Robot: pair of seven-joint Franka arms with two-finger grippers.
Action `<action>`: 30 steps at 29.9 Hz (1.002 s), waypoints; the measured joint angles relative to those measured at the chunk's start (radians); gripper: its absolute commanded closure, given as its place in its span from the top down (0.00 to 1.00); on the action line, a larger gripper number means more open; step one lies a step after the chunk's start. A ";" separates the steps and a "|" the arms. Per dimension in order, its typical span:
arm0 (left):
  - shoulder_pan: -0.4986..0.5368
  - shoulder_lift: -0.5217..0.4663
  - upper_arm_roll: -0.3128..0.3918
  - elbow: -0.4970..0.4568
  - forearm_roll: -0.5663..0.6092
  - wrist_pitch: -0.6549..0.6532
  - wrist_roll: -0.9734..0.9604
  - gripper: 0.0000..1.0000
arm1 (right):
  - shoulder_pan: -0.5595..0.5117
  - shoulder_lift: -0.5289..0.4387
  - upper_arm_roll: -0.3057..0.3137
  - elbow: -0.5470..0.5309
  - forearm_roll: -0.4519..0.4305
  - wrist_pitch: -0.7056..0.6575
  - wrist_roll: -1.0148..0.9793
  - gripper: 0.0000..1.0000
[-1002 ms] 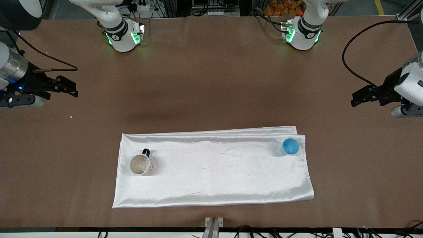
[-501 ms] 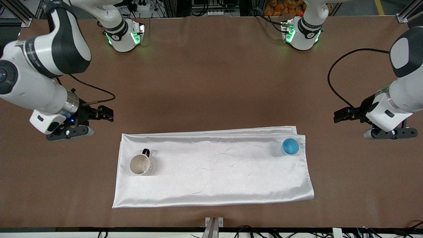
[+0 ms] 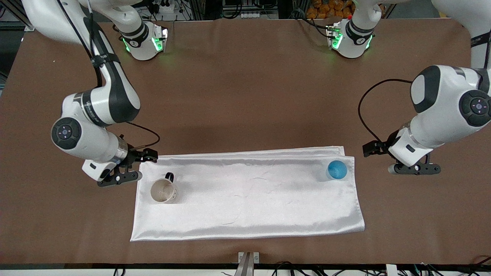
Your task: Place blue cup into white mug on table
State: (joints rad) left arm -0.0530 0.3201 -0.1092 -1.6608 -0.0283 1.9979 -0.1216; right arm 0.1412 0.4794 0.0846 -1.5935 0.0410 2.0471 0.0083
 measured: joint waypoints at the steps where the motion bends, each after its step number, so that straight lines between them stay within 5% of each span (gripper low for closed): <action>1: -0.002 0.006 0.000 -0.006 0.000 0.013 -0.001 1.00 | 0.000 0.014 0.000 0.000 0.000 0.013 0.000 1.00; 16: -0.043 0.102 0.001 -0.027 0.005 0.131 -0.027 1.00 | 0.086 0.192 -0.002 0.000 -0.001 0.268 0.080 1.00; 30: -0.043 0.163 0.002 -0.112 0.005 0.310 -0.027 1.00 | 0.085 0.231 -0.031 0.001 -0.042 0.331 0.086 1.00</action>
State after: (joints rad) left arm -0.0963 0.4827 -0.1071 -1.7728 -0.0229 2.3081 -0.1488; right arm 0.2265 0.7109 0.0534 -1.5924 -0.0005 2.3784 0.0940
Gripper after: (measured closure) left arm 0.000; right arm 0.000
